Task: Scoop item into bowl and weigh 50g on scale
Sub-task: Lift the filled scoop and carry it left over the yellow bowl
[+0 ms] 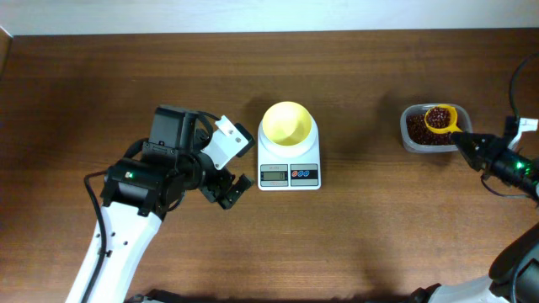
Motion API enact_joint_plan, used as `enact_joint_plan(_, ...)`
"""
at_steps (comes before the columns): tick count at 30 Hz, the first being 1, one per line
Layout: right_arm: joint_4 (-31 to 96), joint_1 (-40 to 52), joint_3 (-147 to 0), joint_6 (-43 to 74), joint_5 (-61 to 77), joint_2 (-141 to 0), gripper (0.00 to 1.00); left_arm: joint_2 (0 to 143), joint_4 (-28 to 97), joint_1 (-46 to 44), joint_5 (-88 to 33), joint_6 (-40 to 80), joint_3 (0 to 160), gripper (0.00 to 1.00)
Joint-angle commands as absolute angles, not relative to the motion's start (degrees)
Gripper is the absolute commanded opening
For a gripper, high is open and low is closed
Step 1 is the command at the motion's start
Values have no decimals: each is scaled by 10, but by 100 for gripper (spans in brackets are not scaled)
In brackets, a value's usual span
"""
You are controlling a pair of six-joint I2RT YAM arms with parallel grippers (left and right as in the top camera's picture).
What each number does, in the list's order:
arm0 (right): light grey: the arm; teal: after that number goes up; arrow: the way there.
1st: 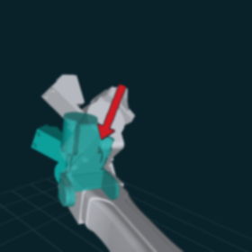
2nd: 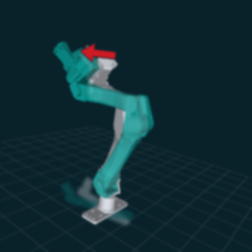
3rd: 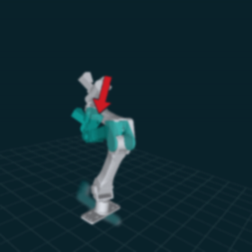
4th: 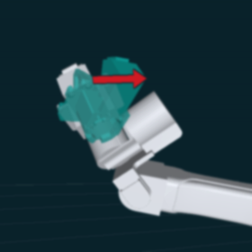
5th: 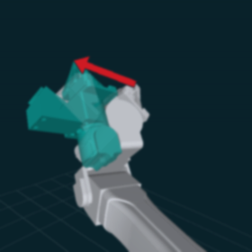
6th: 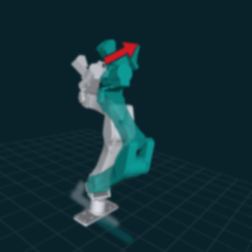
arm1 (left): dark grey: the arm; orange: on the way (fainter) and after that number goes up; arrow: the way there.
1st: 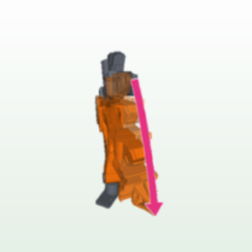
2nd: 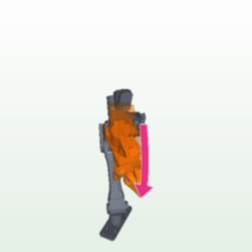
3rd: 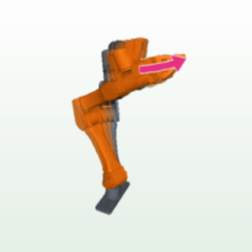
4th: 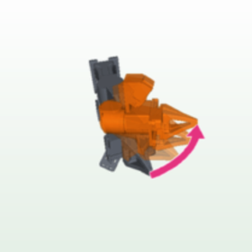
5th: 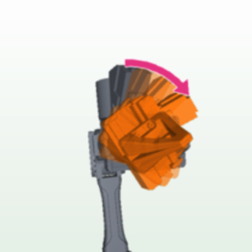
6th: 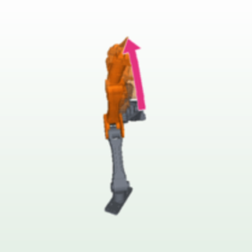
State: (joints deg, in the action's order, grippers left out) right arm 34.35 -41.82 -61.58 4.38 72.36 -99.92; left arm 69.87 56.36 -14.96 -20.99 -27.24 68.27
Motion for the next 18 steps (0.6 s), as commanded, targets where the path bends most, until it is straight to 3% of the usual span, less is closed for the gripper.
enact_joint_plan(1,354,-420,-611,39,766,-980,4,696,563,-147,-212,-280,695,99)
enact_joint_plan(18,358,-319,-611,39,791,-980,4,696,563,-147,-212,-280,695,99)
